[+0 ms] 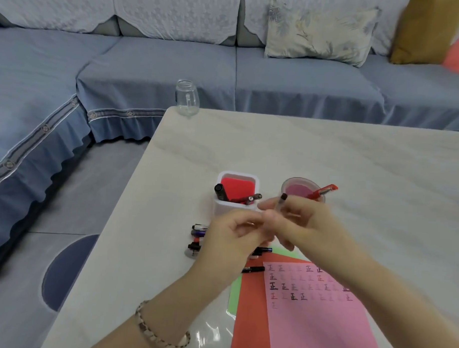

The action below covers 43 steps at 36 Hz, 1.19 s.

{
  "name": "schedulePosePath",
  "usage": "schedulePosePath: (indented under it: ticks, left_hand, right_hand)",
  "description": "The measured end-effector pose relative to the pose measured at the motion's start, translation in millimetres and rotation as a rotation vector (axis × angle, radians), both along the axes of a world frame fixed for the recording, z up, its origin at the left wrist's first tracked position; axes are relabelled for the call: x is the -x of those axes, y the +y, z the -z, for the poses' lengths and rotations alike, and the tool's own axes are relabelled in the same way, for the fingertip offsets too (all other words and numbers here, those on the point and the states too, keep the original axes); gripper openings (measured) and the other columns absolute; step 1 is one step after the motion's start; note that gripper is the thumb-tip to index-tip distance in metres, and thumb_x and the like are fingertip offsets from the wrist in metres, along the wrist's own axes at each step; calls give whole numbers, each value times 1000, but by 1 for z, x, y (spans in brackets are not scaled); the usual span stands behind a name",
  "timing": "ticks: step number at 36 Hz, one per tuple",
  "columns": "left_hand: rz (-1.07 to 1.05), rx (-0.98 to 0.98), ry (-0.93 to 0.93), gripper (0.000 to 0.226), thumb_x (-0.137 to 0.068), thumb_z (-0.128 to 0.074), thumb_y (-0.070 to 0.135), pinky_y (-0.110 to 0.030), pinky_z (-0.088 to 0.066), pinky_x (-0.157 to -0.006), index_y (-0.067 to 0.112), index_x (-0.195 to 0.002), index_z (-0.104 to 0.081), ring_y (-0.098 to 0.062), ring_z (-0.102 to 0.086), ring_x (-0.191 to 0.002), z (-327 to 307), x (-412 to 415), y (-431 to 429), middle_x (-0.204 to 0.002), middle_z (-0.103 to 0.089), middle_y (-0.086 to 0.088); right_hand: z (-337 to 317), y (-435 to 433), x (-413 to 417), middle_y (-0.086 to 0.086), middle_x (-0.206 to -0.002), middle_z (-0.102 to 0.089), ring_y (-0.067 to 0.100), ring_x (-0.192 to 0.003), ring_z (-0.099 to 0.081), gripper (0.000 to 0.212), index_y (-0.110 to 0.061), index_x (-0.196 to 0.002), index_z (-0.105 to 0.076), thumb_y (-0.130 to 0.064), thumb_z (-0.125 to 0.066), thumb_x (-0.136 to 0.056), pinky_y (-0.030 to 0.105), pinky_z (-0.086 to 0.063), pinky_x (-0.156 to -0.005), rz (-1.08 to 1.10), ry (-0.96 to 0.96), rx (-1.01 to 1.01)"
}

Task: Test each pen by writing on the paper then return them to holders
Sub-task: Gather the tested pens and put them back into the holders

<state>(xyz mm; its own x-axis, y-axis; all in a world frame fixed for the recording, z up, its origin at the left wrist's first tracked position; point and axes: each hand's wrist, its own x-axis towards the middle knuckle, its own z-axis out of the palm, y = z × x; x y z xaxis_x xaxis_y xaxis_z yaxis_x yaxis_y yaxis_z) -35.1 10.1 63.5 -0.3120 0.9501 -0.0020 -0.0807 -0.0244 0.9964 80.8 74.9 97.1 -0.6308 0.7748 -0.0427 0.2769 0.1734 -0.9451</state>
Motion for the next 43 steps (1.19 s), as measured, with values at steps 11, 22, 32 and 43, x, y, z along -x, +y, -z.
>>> schedulePosePath:
  ticks: [11,22,32,43]
  left_hand:
    - [-438,92,444,92,-74,-76,22,-20,-23,-107,23,-144,-16,-13,-19,-137,24,30,26,-147,-14,6]
    - [-181,142,240,56,-75,-78,23,-13,-48,-77,34,-122,-50,0,-60,-97,60,44,44,-107,-62,19]
    - [-215,250,673,79,-83,-69,28,-23,-35,-99,14,-145,-22,-14,-40,-125,80,44,18,-142,-31,-2]
    - [2,188,1270,64,-57,-65,48,-34,-50,-70,23,-115,-50,-18,-58,-86,108,78,-45,-103,-59,1]
  right_hand:
    - [-15,38,-43,-5,-79,-64,10,-69,-65,14,-36,-84,-56,-23,-51,-86,23,-50,-69,494,218,-529]
    - [38,59,-28,7,-94,-66,24,-87,-55,23,-14,-106,-66,-9,-60,-84,24,-35,-73,360,-426,-539]
    - [76,4,-7,-4,-73,-63,17,-69,-60,14,-15,-80,-69,-16,-61,-69,24,-48,-62,35,-384,-874]
    - [131,-10,32,-6,-77,-62,17,-71,-64,57,-21,-80,-67,-39,-84,-28,23,-52,-61,-298,-667,-898]
